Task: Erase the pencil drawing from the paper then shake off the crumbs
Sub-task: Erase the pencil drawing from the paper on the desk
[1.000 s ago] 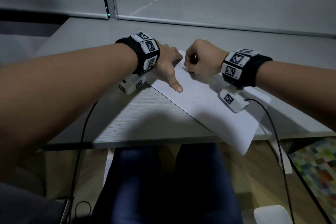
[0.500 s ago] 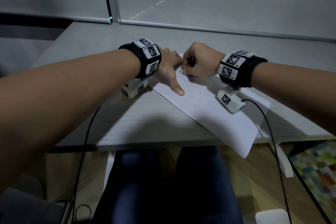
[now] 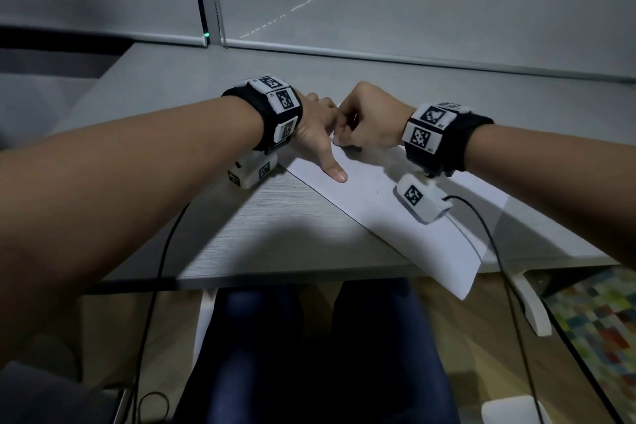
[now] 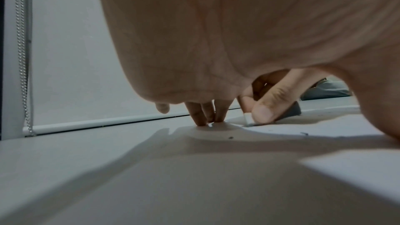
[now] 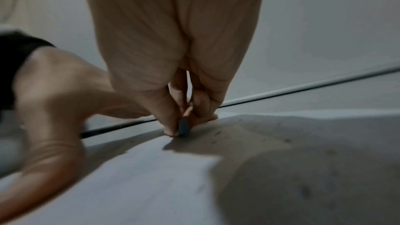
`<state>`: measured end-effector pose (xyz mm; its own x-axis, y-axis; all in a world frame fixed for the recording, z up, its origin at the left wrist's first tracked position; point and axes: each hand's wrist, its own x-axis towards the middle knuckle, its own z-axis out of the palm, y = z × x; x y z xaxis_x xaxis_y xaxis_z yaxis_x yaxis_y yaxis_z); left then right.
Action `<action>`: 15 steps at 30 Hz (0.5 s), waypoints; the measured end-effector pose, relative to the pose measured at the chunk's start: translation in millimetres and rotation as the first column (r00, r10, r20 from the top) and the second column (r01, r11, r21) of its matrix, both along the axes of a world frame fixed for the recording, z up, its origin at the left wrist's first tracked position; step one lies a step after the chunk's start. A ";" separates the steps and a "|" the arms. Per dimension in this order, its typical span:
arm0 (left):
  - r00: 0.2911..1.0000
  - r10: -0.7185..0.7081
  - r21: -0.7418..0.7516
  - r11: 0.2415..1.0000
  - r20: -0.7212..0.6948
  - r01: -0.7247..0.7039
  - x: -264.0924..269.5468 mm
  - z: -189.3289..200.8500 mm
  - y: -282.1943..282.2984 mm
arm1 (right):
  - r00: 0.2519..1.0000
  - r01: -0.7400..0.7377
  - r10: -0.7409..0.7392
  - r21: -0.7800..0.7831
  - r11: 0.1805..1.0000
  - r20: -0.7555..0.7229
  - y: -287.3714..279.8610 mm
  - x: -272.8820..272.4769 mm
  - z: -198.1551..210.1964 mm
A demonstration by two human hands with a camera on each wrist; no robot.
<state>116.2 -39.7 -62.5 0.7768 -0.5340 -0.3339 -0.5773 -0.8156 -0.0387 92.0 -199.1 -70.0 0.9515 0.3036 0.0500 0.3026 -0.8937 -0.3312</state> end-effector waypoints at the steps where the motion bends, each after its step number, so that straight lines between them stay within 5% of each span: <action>1: 1.000 0.000 -0.002 1.000 0.001 0.000 0.2 -0.7 -0.2 | 1.000 0.011 -0.011 0.003 1.000 0.004 -0.4 1.8 -0.5; 7: 0.999 0.034 0.012 0.999 0.011 -0.034 -2.5 0.1 -2.8 | 0.974 0.213 -0.209 -0.034 0.976 0.091 -13.3 23.6 1.2; 15: 0.995 0.039 -0.107 0.993 -0.096 -0.049 11.3 22.2 4.6 | 0.991 0.126 -0.123 -0.053 0.991 0.058 -27.4 21.8 -0.2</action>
<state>127.5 -35.1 -40.3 0.7686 -0.5371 -0.3475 -0.5376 -0.8368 0.1041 113.8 -226.5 -70.1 0.9783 0.1872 0.0885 0.2043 -0.9423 -0.2654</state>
